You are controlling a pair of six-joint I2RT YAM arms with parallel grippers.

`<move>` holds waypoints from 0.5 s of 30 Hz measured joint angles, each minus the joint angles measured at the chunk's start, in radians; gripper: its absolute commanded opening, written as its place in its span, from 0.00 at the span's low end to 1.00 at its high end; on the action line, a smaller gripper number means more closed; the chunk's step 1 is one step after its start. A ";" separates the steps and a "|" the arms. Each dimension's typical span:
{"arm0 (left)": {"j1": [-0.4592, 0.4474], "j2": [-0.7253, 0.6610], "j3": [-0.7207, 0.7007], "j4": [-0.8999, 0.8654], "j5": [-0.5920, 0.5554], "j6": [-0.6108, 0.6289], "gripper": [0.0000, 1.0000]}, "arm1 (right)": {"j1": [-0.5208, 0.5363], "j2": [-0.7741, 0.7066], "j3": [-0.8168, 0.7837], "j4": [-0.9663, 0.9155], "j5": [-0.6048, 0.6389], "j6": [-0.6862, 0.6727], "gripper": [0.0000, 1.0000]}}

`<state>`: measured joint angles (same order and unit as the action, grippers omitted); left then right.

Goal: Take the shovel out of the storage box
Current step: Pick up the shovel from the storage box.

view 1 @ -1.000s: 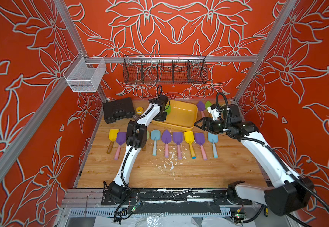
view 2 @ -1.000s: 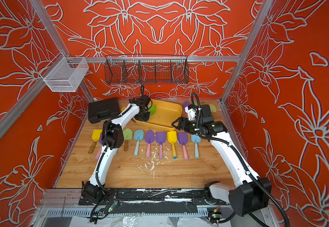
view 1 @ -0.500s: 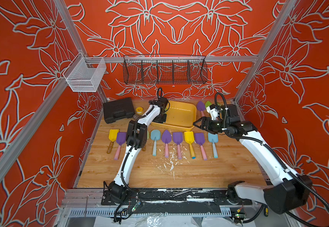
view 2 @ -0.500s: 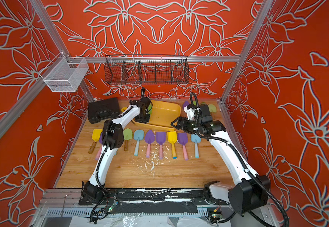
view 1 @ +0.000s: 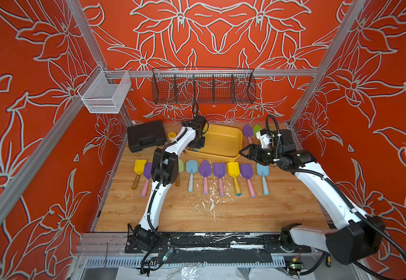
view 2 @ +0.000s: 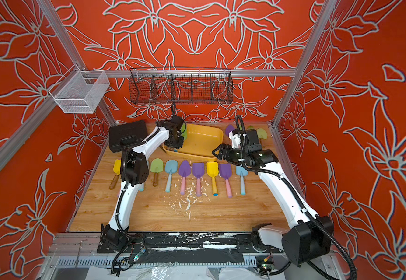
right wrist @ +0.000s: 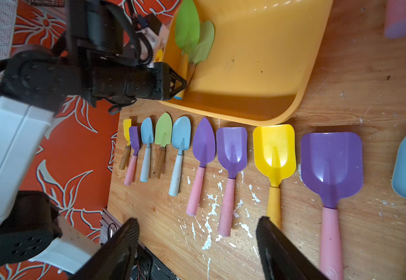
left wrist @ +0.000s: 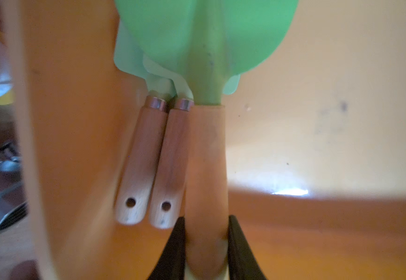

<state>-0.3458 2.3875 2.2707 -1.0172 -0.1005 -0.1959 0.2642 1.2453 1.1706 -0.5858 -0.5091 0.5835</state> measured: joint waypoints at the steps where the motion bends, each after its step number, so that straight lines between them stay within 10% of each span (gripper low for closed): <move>1: 0.000 -0.032 -0.021 0.004 0.006 -0.005 0.00 | 0.000 0.000 -0.005 0.005 0.004 0.005 0.79; 15: -0.032 -0.230 -0.114 -0.002 0.074 -0.032 0.00 | 0.000 0.072 -0.010 0.129 0.008 0.091 0.76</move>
<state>-0.3782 2.1574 2.1567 -1.0187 -0.0265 -0.2276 0.2642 1.3170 1.1610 -0.4564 -0.5014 0.6743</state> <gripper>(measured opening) 0.244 0.764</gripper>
